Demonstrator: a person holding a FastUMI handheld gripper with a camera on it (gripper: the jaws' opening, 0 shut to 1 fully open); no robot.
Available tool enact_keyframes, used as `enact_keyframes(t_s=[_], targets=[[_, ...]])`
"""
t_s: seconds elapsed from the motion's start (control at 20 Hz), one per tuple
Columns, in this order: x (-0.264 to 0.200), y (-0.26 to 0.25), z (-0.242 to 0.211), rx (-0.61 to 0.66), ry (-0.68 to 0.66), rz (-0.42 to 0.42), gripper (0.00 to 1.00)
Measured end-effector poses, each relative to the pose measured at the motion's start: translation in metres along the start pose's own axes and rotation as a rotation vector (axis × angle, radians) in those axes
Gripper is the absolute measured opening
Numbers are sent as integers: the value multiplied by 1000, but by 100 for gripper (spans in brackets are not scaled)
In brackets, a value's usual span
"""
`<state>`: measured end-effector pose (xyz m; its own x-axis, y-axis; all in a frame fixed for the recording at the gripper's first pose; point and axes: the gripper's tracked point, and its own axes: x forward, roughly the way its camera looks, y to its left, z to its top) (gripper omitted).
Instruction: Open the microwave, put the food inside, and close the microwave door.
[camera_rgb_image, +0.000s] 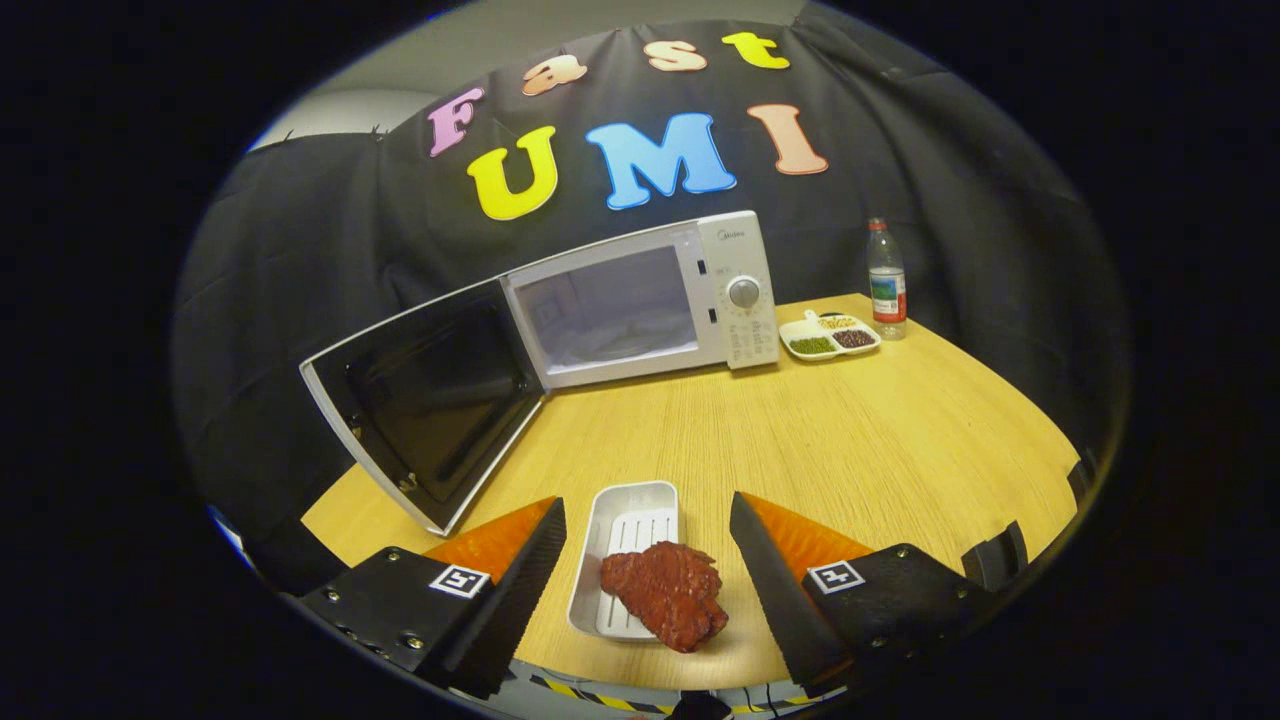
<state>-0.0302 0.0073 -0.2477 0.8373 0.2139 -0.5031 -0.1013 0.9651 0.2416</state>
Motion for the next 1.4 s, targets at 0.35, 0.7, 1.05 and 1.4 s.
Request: enact_keyframes(t_s=[0.35, 0.7, 1.05, 1.4], targets=[[12, -13, -43, 117, 131, -13, 90], [11, -4, -40, 277, 186, 36, 38], [2, 6, -20, 212, 191, 56, 12], [-4, 16, 30, 182, 147, 98, 12]])
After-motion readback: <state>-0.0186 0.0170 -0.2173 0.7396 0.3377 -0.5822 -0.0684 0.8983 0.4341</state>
